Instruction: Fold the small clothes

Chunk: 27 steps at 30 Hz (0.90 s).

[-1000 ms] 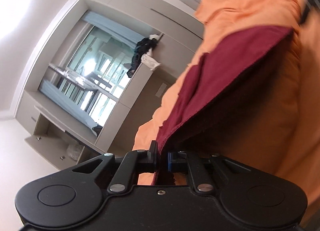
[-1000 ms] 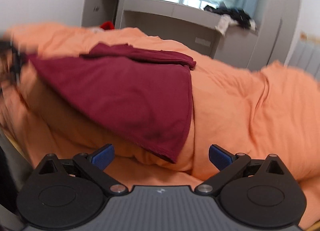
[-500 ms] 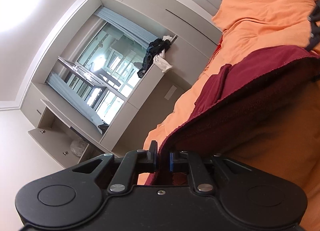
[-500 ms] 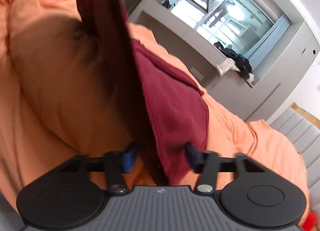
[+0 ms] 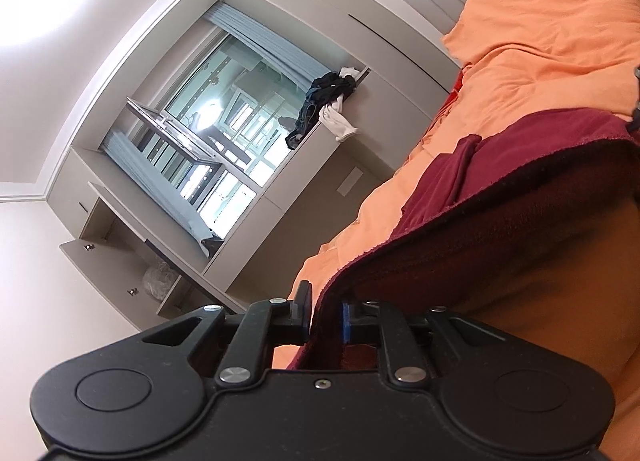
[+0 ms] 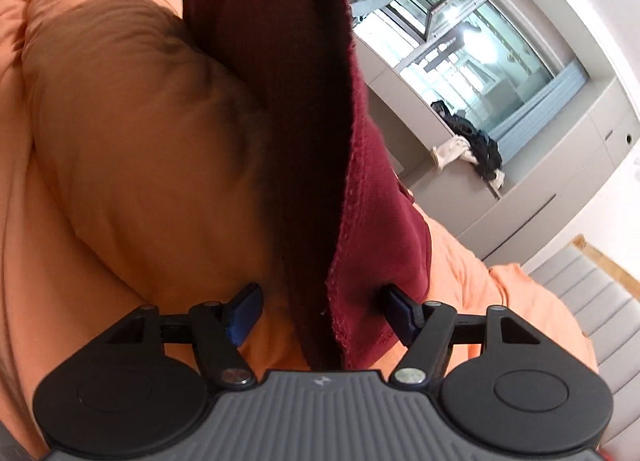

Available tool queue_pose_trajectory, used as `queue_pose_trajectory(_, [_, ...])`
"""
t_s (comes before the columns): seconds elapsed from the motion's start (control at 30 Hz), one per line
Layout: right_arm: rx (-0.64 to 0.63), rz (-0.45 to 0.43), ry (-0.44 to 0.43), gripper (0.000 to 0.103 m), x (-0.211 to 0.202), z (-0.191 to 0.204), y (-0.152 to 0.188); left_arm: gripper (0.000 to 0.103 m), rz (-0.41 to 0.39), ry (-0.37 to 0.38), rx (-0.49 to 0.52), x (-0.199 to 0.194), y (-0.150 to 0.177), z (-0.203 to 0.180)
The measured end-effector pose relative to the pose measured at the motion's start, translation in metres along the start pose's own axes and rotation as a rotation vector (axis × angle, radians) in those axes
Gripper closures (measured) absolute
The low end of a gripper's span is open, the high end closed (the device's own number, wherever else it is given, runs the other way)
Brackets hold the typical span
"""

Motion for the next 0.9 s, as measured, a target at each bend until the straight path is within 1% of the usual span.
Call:
queue_pose_trajectory(0.03, [0.013, 0.008, -0.006, 0.068, -0.002, -0.002, 0.001, 0.084, 0.003, 0.000, 0.000, -0.002, 0.002, 0.000])
queue_pose_trajectory(0.1, [0.016, 0.025, -0.001, 0.081, -0.003, -0.007, 0.004, 0.083, 0.007, 0.002, -0.005, -0.003, 0.006, 0.000])
queue_pose_trajectory(0.13, [0.013, 0.038, 0.006, 0.086, 0.000, -0.010, 0.007, 0.083, 0.010, 0.004, -0.006, -0.004, 0.008, -0.001])
queue_pose_trajectory(0.2, [0.032, 0.050, -0.022, 0.086, 0.002, -0.014, 0.008, 0.083, 0.015, 0.006, -0.001, -0.006, 0.010, -0.002])
queue_pose_trajectory(0.23, [0.039, 0.052, -0.041, 0.090, -0.001, -0.017, 0.007, 0.083, 0.019, 0.005, 0.008, -0.007, 0.012, -0.003])
queue_pose_trajectory(0.3, [0.041, 0.048, -0.071, 0.093, -0.007, -0.023, 0.004, 0.083, 0.035, 0.014, 0.033, -0.010, 0.019, -0.008])
queue_pose_trajectory(0.37, [0.054, 0.044, -0.110, 0.094, -0.013, -0.039, 0.004, 0.085, 0.061, 0.057, 0.045, -0.014, 0.033, -0.018])
queue_pose_trajectory(0.4, [0.072, 0.050, -0.149, 0.094, -0.015, -0.048, 0.003, 0.089, 0.074, 0.088, 0.047, -0.016, 0.039, -0.023])
queue_pose_trajectory(0.5, [0.117, 0.073, -0.267, 0.096, -0.016, -0.075, -0.003, 0.090, 0.117, 0.178, 0.063, -0.020, 0.058, -0.042])
queue_pose_trajectory(0.57, [0.149, 0.094, -0.350, 0.096, -0.014, -0.095, -0.012, 0.091, 0.126, 0.211, 0.032, -0.020, 0.062, -0.043])
queue_pose_trajectory(0.63, [0.171, 0.099, -0.406, 0.096, -0.011, -0.114, -0.025, 0.092, 0.120, 0.217, -0.027, -0.016, 0.061, -0.029])
queue_pose_trajectory(0.73, [0.190, 0.084, -0.441, 0.096, -0.003, -0.140, -0.053, 0.092, 0.095, 0.192, -0.091, -0.007, 0.048, 0.000])
queue_pose_trajectory(0.8, [0.193, 0.066, -0.442, 0.096, 0.013, -0.164, -0.075, 0.092, 0.074, 0.178, -0.118, 0.002, 0.037, 0.024])
queue_pose_trajectory(0.9, [0.180, 0.029, -0.420, 0.097, 0.033, -0.189, -0.110, 0.092, 0.050, 0.165, -0.147, 0.023, 0.023, 0.058])
Point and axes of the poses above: each gripper's, at about its wrist camera, not at the fingertips, and x roughly the way its jaws point, z to its left, y to its underside, the point moved 9 cm from there along x, roughly the way its jaws point, and after that the axes turned 6 degrees about y, right-handed, at the moved point
